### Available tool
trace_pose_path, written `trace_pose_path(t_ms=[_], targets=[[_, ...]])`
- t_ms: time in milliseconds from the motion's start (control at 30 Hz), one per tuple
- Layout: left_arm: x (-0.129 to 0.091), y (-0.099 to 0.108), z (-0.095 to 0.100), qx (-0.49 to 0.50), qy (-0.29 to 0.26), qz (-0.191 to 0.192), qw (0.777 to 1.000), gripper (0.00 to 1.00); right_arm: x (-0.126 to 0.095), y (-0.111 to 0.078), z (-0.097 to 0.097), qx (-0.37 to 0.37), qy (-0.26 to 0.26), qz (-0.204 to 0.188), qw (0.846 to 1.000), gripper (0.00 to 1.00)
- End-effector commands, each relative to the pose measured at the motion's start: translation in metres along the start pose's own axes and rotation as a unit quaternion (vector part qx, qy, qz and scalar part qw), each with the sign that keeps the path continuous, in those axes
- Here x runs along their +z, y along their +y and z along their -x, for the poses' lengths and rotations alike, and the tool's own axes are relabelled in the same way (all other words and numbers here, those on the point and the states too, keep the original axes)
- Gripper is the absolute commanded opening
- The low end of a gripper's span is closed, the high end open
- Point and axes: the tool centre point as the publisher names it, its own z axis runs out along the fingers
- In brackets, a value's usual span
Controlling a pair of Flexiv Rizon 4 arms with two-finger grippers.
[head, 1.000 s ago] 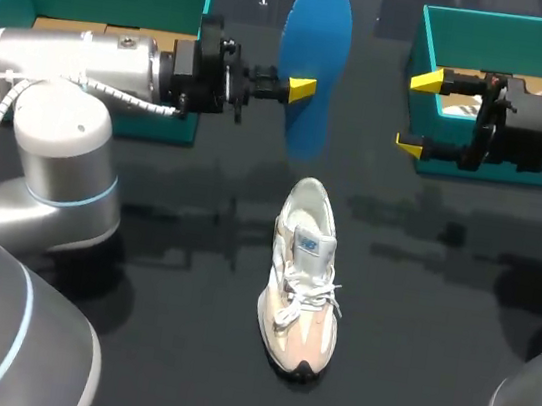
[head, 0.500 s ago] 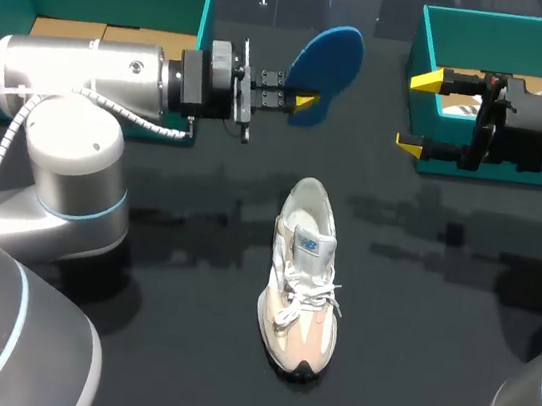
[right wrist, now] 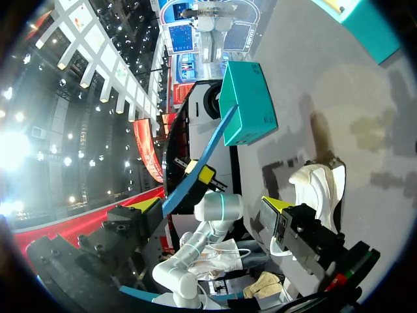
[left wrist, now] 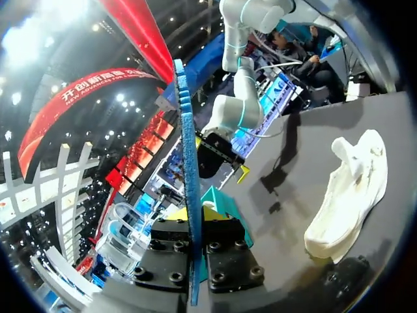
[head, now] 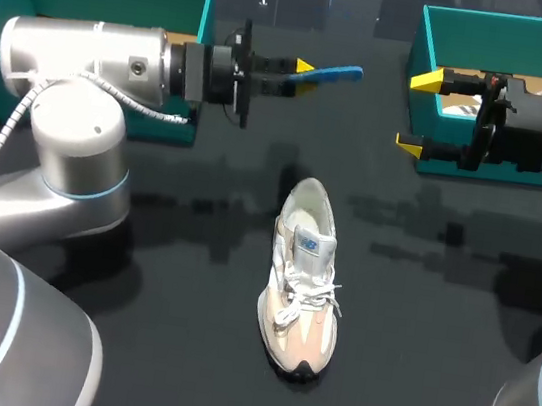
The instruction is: Take the shoe out of the shoebox, open the shoe tongue, remove and reinsert the insole, then place the shoe into the shoebox
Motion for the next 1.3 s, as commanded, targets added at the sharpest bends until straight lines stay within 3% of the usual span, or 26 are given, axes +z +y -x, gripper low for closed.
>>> trace_pose_path(t_ms=[33,400,1000,1300], targets=[[0.006,0.011,-0.002,0.060,-0.005,-0.011,0.998,0.00,0.001,0.000,0.000,0.000,-0.001,0.001,1.000,1.00],[0.008,0.014,-0.005,0.156,-0.009,-0.018,0.988,0.00,0.001,0.000,0.000,0.000,-0.001,0.001,1.000,1.00],[0.009,0.014,-0.005,0.156,-0.017,-0.020,0.987,0.00,0.001,0.000,0.000,0.000,-0.001,0.001,1.000,1.00],[0.009,-0.005,-0.007,0.248,0.003,-0.016,0.969,0.00,0.005,-0.006,-0.005,-0.001,-0.010,-0.002,1.000,1.00]])
